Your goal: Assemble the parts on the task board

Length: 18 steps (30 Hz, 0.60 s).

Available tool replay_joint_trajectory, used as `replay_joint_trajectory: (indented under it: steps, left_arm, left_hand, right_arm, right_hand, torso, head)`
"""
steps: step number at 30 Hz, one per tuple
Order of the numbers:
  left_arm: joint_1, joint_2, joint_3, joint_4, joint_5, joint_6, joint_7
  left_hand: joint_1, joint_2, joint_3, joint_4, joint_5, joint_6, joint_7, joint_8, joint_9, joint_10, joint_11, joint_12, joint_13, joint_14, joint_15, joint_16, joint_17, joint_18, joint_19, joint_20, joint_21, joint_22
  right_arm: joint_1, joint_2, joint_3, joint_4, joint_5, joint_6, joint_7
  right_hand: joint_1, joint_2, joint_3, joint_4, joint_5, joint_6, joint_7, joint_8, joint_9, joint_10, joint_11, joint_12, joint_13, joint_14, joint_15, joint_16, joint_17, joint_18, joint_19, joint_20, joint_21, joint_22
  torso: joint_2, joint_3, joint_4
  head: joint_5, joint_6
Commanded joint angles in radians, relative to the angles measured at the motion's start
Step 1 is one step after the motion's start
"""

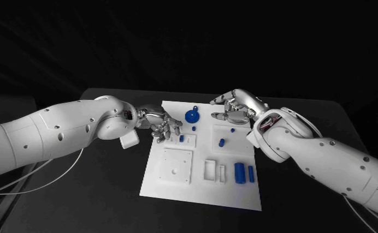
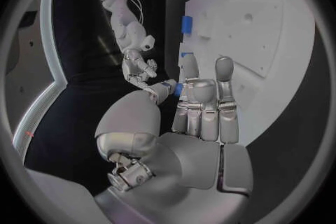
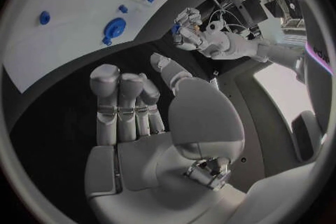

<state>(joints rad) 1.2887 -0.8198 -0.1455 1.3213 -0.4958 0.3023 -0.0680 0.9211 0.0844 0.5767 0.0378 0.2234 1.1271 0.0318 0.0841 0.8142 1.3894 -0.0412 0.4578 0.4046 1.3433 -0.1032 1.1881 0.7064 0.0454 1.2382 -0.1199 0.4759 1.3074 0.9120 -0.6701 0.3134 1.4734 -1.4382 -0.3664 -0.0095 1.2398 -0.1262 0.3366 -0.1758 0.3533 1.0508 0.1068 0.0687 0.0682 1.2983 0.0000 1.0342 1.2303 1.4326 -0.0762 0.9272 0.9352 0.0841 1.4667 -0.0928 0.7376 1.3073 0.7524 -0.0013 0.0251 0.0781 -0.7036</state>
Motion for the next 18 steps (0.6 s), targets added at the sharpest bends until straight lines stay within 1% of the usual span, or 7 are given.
replay_joint_trajectory:
  steps: [1, 2, 5, 8, 12, 16, 18]
  left_arm:
    - [0.002, -0.001, 0.001, -0.002, 0.15, 0.129, 0.089]
    - [0.002, -0.002, 0.001, -0.002, 0.164, 0.141, 0.093]
    - [0.003, -0.005, 0.001, -0.002, 0.209, 0.192, 0.104]
    - [0.003, -0.006, 0.001, -0.001, 0.236, 0.235, 0.11]
    - [0.003, -0.008, 0.001, 0.002, 0.274, 0.282, 0.107]
    - [0.003, -0.009, 0.001, 0.003, 0.294, 0.319, 0.101]
    - [0.003, -0.01, 0.001, 0.003, 0.298, 0.336, 0.097]
  left_hand:
    - [-0.013, 0.001, 0.185, -0.195, -0.001, 0.003, -0.003, -0.002, 0.001, -0.009, -0.001, 0.007, 0.0, -0.008, 0.0, 0.004, -0.001, -0.002, -0.008, -0.002, -0.004, 0.019]
    - [-0.013, 0.001, 0.185, -0.195, -0.001, 0.003, -0.004, -0.002, 0.001, -0.009, -0.001, 0.007, 0.0, -0.008, 0.0, 0.005, 0.0, -0.003, -0.008, -0.002, -0.004, 0.019]
    - [-0.028, 0.01, 0.184, -0.214, 0.004, 0.005, -0.004, -0.006, 0.003, -0.01, -0.001, 0.008, 0.0, -0.01, 0.0, 0.012, 0.004, -0.003, -0.011, -0.002, -0.001, 0.02]
    - [-0.033, 0.013, 0.184, -0.223, 0.008, 0.007, -0.004, -0.007, 0.004, -0.01, -0.002, 0.009, 0.0, -0.012, 0.0, 0.014, 0.004, -0.002, -0.012, -0.002, 0.001, 0.02]
    - [-0.039, 0.018, 0.184, -0.235, 0.011, 0.009, -0.003, -0.01, 0.003, -0.013, -0.001, 0.008, -0.001, -0.018, 0.001, 0.018, 0.005, -0.002, -0.019, -0.001, 0.004, 0.02]
    - [-0.043, 0.021, 0.183, -0.242, 0.013, 0.011, -0.004, -0.011, 0.004, -0.014, -0.001, 0.008, 0.0, -0.02, 0.001, 0.021, 0.006, -0.002, -0.022, -0.001, 0.008, 0.02]
    - [-0.045, 0.022, 0.182, -0.245, 0.014, 0.012, -0.004, -0.013, 0.003, -0.014, -0.001, 0.009, 0.0, -0.021, 0.002, 0.023, 0.008, -0.002, -0.024, -0.001, 0.009, 0.02]
  right_arm:
    - [-0.002, 0.002, -0.009, 0.019, -0.061, -0.036, 0.074]
    - [-0.002, 0.002, -0.014, 0.023, -0.064, -0.039, 0.078]
    - [-0.002, 0.005, -0.03, 0.042, -0.074, -0.048, 0.098]
    - [-0.002, 0.008, -0.04, 0.057, -0.081, -0.058, 0.112]
    - [-0.003, 0.01, -0.047, 0.071, -0.085, -0.068, 0.125]
    - [-0.004, 0.011, -0.051, 0.084, -0.083, -0.086, 0.14]
    - [-0.005, 0.011, -0.052, 0.09, -0.076, -0.098, 0.147]
  right_hand:
    - [-0.001, 0.008, -0.001, -0.007, 0.001, 0.009, -0.001, -0.006, -0.001, 0.0, -0.007, 0.003, 0.002, 0.008, -0.001, 0.002, 0.001, 0.001, 0.054, -0.005, 0.002, 0.036]
    - [-0.001, 0.008, -0.003, -0.009, 0.001, 0.009, -0.001, -0.006, -0.001, 0.0, -0.007, 0.003, 0.002, 0.008, 0.0, 0.002, 0.001, 0.0, 0.054, -0.005, 0.003, 0.036]
    - [-0.002, 0.01, -0.008, -0.013, 0.001, 0.01, -0.001, -0.006, -0.001, 0.0, -0.007, 0.002, 0.001, 0.008, 0.0, 0.001, 0.0, 0.0, 0.054, -0.005, 0.002, 0.038]
    - [0.0, 0.013, -0.015, -0.017, 0.001, 0.01, -0.001, -0.007, -0.001, 0.0, -0.007, 0.001, 0.001, 0.009, 0.001, 0.002, 0.001, 0.0, 0.054, -0.004, 0.003, 0.039]
    - [0.0, 0.012, -0.017, -0.019, 0.001, 0.01, -0.001, -0.006, -0.001, 0.0, -0.007, 0.0, 0.001, 0.009, 0.001, 0.001, 0.001, 0.0, 0.054, -0.004, 0.002, 0.039]
    - [-0.001, 0.016, -0.03, -0.021, 0.0, 0.01, -0.002, -0.006, -0.001, 0.001, -0.007, 0.0, 0.0, 0.009, 0.0, 0.002, 0.002, 0.0, 0.054, -0.004, 0.003, 0.041]
    - [-0.001, 0.019, -0.038, -0.021, -0.001, 0.01, -0.002, -0.006, -0.001, 0.0, -0.007, -0.001, 0.0, 0.009, 0.0, 0.002, 0.002, 0.0, 0.055, -0.005, 0.002, 0.041]
  torso:
    - [0.0, 0.0002, 0.0001]
    - [0.0, 0.0002, 0.0002]
    - [0.0, 0.0003, 0.0003]
    - [0.0, 0.0003, 0.0008]
    - [0.0, 0.0002, 0.0002]
    - [0.0, 0.0006, 0.0005]
    - [0.0, 0.0007, 0.0006]
  head:
    - [-0.001, 0.004]
    - [-0.001, 0.004]
    - [-0.001, 0.007]
    - [-0.001, 0.009]
    - [-0.003, 0.012]
    - [-0.002, 0.017]
    - [-0.002, 0.018]
